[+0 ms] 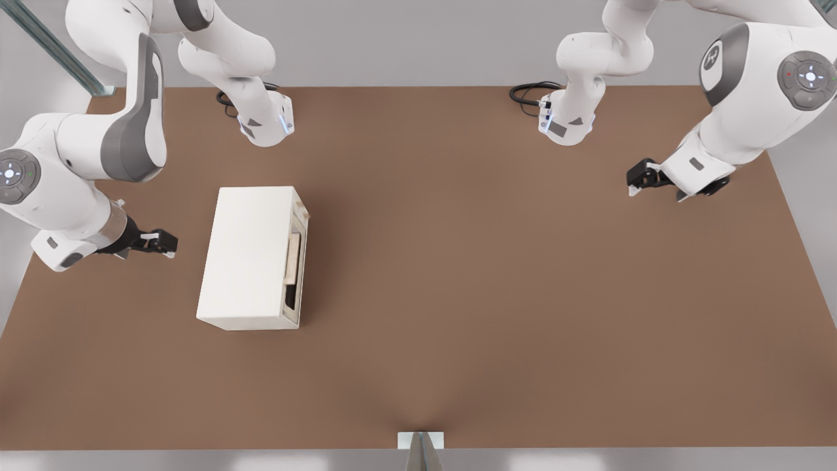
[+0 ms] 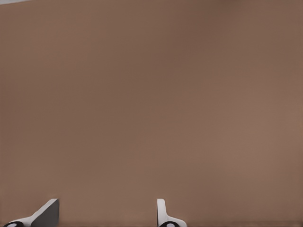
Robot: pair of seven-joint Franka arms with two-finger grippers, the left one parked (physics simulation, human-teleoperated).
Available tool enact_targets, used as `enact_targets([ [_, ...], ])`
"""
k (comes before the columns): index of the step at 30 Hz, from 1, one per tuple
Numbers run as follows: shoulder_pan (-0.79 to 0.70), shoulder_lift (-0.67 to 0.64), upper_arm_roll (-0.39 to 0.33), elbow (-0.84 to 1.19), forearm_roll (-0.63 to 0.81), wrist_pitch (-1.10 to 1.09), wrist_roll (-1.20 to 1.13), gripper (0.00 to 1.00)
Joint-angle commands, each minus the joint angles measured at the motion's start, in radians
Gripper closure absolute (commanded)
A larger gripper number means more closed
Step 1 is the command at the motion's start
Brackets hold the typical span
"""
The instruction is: Keep left arm still and open the oven door with right arm
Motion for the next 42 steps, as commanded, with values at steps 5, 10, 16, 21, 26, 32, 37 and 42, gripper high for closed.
enact_targets([
  [5, 0.049, -0.001, 0.165, -0.114, -0.273, 0.023, 0.09, 0.0],
  [10, 0.192, 0.062, 0.275, -0.231, -0.494, -0.038, 0.557, 0.17],
  [16, 0.398, 0.221, 0.271, -0.128, -0.675, -0.227, 0.718, 0.79],
  [21, 0.418, 0.269, 0.262, -0.102, -0.732, -0.232, 0.796, 0.79],
  [26, 0.462, 0.355, 0.261, -0.033, -0.733, -0.23, 0.87, 0.79],
  [32, 0.462, 0.411, 0.218, -0.006, -0.756, -0.204, 0.861, 0.79],
  [37, 0.465, 0.441, 0.218, -0.003, -0.758, -0.204, 0.865, 0.79],
  [42, 0.476, 0.453, 0.218, -0.003, -0.758, -0.204, 0.868, 0.79],
])
